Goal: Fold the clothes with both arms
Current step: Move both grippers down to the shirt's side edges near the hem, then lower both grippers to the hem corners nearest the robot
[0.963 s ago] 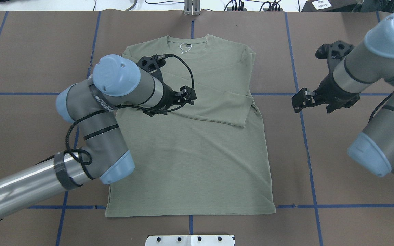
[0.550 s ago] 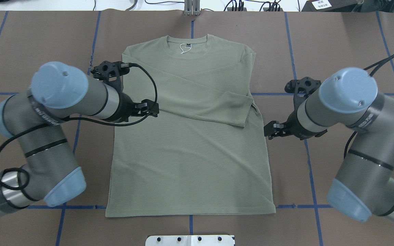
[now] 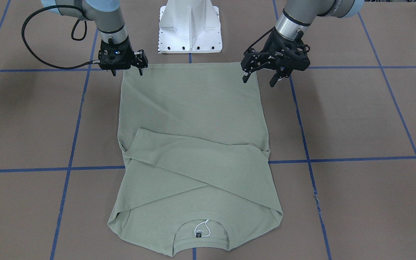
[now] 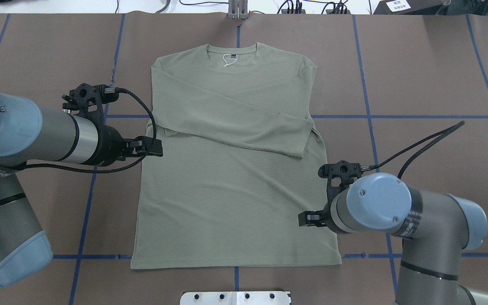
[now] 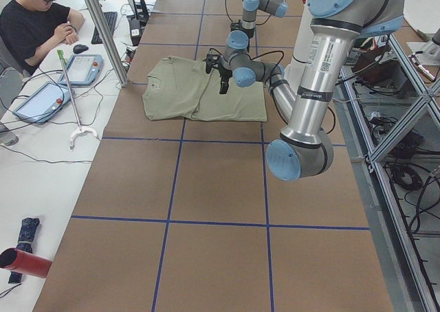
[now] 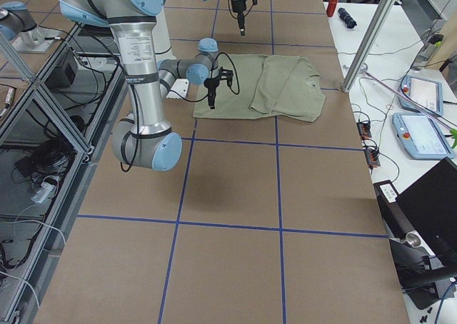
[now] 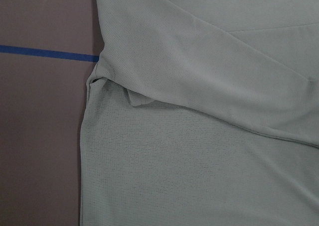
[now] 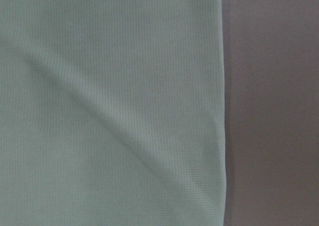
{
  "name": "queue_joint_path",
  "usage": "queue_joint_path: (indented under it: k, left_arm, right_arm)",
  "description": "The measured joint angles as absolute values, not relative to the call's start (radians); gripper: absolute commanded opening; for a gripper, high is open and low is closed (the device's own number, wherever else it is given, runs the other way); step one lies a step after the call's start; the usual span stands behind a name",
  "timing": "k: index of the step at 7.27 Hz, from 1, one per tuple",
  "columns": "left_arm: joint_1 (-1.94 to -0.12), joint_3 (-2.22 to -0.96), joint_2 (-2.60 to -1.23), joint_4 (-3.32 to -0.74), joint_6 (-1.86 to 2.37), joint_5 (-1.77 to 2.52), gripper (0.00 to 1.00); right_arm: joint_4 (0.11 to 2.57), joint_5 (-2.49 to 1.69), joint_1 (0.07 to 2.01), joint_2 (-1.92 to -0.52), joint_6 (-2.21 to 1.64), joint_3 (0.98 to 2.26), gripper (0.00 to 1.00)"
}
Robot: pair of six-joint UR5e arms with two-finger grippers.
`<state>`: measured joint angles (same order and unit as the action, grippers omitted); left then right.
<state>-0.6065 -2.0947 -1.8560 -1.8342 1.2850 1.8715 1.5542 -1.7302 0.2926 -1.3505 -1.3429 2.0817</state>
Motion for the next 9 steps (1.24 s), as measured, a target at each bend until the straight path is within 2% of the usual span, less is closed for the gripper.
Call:
queue_joint_path:
  k: [4, 8, 9]
  left_arm:
    - [-0.592, -2.105, -1.856, -1.833, 1.29, 1.837, 0.99]
    - [-0.591, -2.102, -1.859, -1.834, 1.289, 1.834, 0.99]
    - [-0.591, -2.102, -1.859, -1.835, 1.289, 1.835, 0.99]
  right_arm:
    - [1.446, -1.685, 0.214, -1.439, -1.417, 2.07, 1.0]
    - [1.45, -1.702, 0.209, -1.443, -1.459, 2.052, 0.98]
    - [1.451, -1.712, 0.208, -1.438, -1.46, 2.038, 0.94]
